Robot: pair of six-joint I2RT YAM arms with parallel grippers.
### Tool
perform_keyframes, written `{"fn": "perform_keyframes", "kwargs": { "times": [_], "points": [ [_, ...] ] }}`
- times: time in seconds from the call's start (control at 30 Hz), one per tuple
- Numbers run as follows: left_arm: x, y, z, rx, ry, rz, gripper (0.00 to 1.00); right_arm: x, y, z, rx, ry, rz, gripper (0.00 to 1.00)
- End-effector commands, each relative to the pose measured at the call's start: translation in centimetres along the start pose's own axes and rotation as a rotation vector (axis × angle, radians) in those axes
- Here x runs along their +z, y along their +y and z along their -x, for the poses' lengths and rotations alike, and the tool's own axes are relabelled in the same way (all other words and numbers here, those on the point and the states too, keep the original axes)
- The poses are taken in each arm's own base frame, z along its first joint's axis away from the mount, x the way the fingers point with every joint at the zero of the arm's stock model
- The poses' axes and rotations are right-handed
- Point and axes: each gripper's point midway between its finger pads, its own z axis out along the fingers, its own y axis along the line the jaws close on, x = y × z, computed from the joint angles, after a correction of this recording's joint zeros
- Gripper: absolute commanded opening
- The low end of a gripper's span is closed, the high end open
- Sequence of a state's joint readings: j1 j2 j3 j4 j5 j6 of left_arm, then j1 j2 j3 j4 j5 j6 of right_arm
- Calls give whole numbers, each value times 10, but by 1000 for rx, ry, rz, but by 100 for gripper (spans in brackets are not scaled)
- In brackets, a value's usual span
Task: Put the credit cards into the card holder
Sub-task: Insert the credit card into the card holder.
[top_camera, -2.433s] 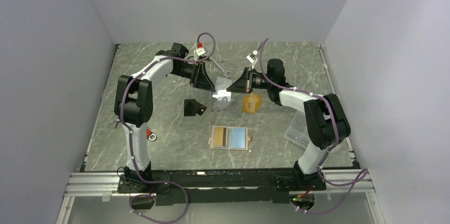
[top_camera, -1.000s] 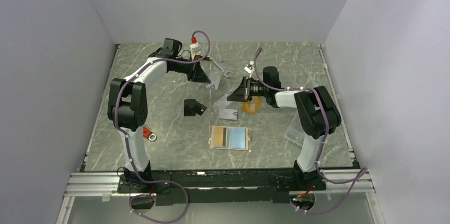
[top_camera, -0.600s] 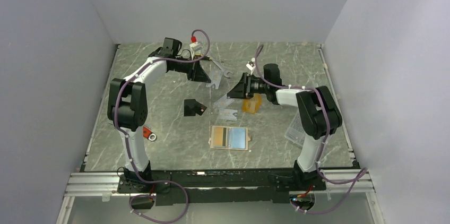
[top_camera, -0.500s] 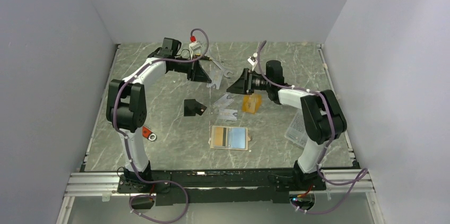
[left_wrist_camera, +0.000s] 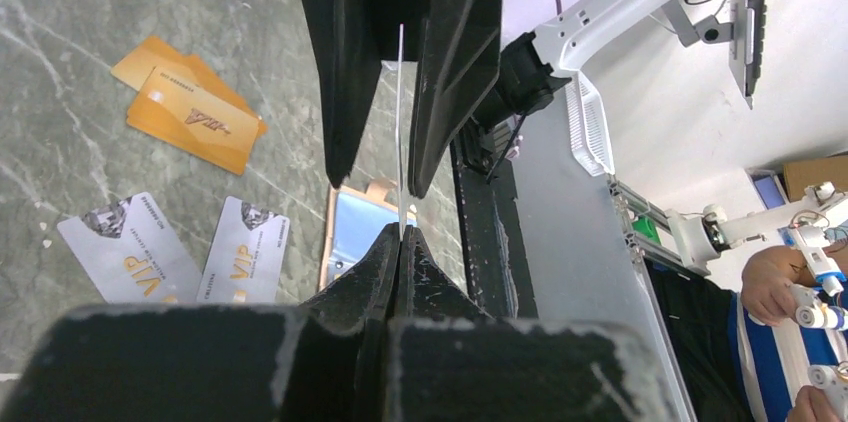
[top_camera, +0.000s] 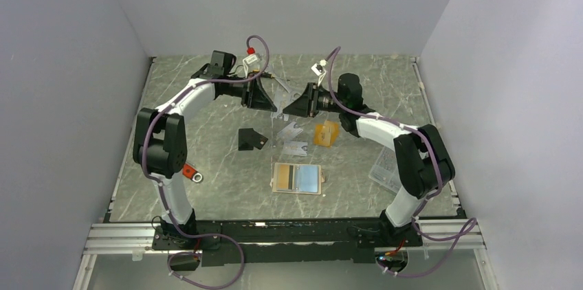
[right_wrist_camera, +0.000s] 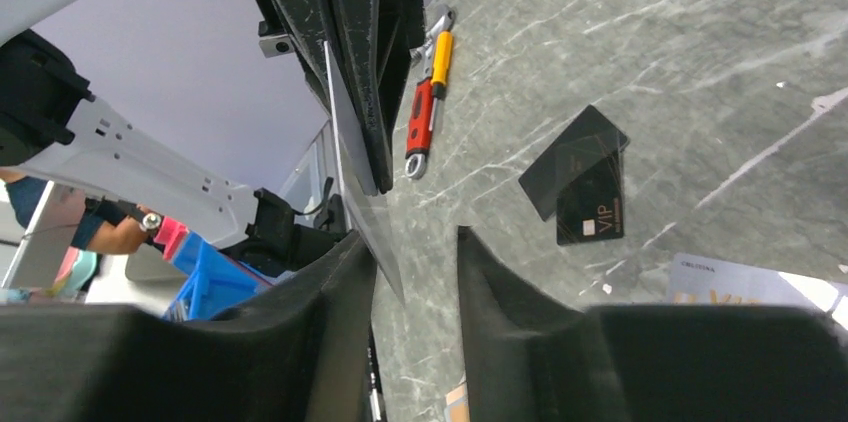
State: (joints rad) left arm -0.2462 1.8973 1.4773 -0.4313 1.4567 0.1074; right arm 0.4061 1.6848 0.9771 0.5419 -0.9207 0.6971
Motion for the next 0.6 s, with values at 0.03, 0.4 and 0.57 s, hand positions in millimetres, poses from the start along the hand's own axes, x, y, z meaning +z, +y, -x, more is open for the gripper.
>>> {"fn": "perform_keyframes", "kwargs": {
  "times": [0.03,0.4,0.57],
  "points": [
    [-1,-40,16,75,-11,-82,0,10,33,24,-60,-73,99,18],
    [-5,-74,27,96,-19,-122,51,0,62,15,-62,-60,113,0],
    [-3,-89,32,115,-52,-160,50,12,67,3,-49,8,138,0]
  ]
}}
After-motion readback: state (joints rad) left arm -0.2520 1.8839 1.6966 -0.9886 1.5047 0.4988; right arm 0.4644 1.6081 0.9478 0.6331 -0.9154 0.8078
